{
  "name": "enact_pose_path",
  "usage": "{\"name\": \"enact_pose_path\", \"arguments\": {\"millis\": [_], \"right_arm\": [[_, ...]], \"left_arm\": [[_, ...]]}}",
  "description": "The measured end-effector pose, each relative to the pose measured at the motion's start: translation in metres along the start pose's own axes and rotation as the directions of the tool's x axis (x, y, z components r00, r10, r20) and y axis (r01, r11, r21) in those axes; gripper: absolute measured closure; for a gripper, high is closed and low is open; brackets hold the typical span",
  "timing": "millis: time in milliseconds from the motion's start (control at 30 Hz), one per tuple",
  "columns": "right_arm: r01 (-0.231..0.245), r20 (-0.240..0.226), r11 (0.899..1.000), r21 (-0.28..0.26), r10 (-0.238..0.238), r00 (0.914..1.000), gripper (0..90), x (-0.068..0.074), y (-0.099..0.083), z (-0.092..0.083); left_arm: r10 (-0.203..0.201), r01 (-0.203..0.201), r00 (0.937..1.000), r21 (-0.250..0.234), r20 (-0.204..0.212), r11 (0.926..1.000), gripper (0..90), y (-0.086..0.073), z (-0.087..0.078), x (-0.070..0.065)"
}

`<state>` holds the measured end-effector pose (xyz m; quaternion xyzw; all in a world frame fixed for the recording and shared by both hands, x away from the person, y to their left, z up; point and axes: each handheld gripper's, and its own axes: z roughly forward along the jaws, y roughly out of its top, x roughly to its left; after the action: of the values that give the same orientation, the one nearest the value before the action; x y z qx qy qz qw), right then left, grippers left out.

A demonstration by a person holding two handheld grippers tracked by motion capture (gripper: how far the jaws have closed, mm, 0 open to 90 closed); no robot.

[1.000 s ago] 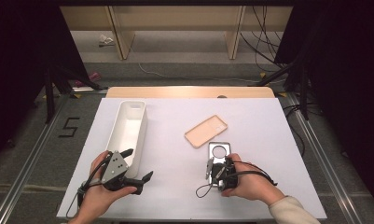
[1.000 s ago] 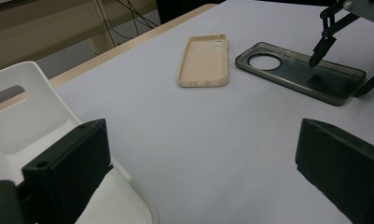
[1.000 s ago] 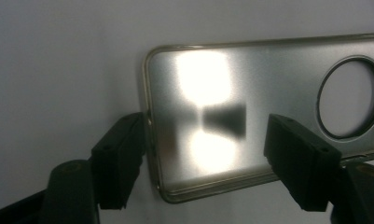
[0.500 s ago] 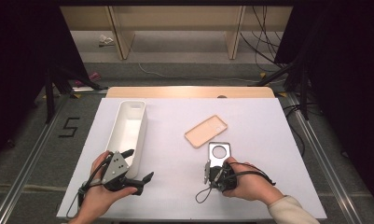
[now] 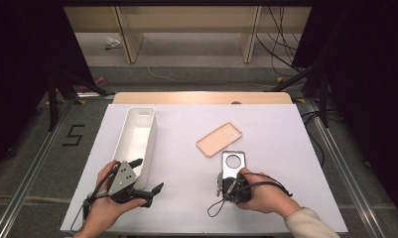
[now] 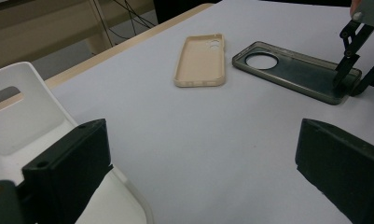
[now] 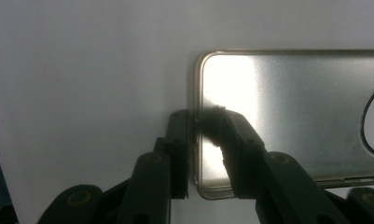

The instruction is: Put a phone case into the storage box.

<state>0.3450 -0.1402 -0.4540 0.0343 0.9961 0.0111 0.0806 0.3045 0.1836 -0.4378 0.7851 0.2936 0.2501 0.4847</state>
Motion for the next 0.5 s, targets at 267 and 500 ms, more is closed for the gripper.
{"name": "enact_pose_path", "arguments": {"millis": [267, 500], "right_arm": [[-0.003, -0.013, 1.000, 0.000, 0.003, 0.9999, 78.8, 0.0003, 0.0007, 0.0002], [-0.003, -0.011, 1.000, 0.009, 0.003, 0.9999, 83.4, 0.0005, 0.0016, -0.0004]], "left_arm": [[0.001, -0.001, 1.0000, 0.000, -0.001, 1.0000, 2.8, 0.0000, 0.0002, -0.0003], [0.002, -0.002, 1.0000, 0.000, -0.001, 1.0000, 2.8, 0.0000, 0.0001, -0.0003]]}}
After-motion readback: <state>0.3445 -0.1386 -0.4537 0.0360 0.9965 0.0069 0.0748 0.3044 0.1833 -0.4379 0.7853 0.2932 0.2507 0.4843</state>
